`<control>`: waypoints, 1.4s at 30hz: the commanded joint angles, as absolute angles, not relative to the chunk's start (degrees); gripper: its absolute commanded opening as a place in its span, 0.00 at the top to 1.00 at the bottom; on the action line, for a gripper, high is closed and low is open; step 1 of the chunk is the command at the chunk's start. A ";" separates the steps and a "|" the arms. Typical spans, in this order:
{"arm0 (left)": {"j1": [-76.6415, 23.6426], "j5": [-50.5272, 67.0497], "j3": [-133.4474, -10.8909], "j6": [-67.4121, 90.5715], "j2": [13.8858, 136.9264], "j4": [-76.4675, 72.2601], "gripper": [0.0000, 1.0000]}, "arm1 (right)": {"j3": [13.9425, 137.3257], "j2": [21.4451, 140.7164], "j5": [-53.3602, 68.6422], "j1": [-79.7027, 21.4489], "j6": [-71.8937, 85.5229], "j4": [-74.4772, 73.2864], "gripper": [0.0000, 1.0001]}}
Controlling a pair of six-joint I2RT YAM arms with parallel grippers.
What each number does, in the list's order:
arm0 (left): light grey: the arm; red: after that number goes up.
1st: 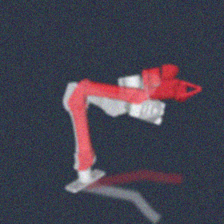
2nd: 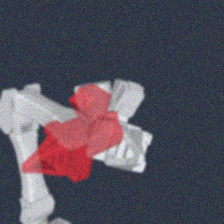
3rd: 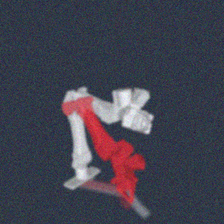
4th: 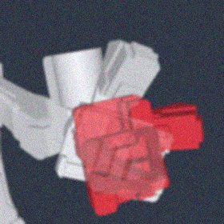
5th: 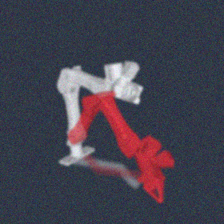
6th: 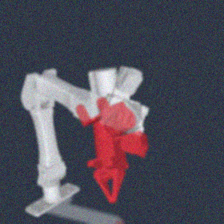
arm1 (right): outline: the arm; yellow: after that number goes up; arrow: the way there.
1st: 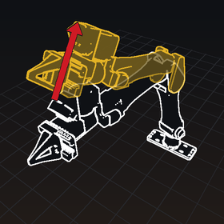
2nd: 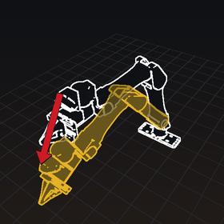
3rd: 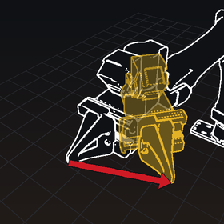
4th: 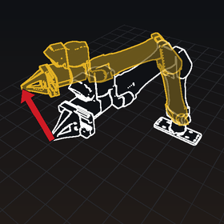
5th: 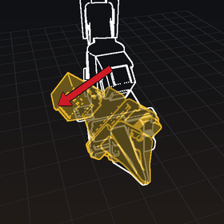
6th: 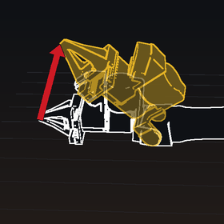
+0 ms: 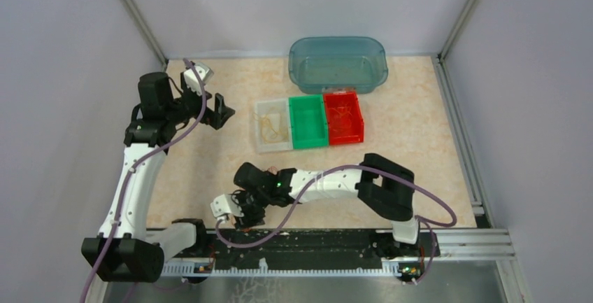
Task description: Untangle the cables
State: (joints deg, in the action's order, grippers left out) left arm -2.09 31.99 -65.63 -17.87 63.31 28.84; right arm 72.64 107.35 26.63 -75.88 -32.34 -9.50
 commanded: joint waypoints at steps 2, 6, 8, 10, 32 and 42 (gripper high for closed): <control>-1.80 32.31 -65.79 -16.67 62.21 25.94 0.00 | 77.81 112.13 25.13 -76.99 -38.49 -14.07 0.47; -1.77 33.17 -65.98 -16.44 62.27 26.13 0.00 | 79.48 115.23 23.93 -76.99 -39.55 -15.11 0.53; -1.82 33.31 -66.07 -16.58 62.11 25.94 0.00 | 79.82 116.17 23.10 -76.99 -39.64 -14.86 0.55; -1.84 33.42 -66.09 -16.76 61.97 25.88 0.00 | 79.70 116.65 22.62 -76.99 -39.68 -13.96 0.56; -1.80 33.17 -66.49 -16.18 61.44 25.05 0.00 | 73.37 92.44 37.27 -67.42 -5.30 12.78 1.00; -1.80 34.63 -65.19 -17.87 61.24 25.44 0.00 | 61.69 74.07 30.41 -50.88 10.95 20.36 1.00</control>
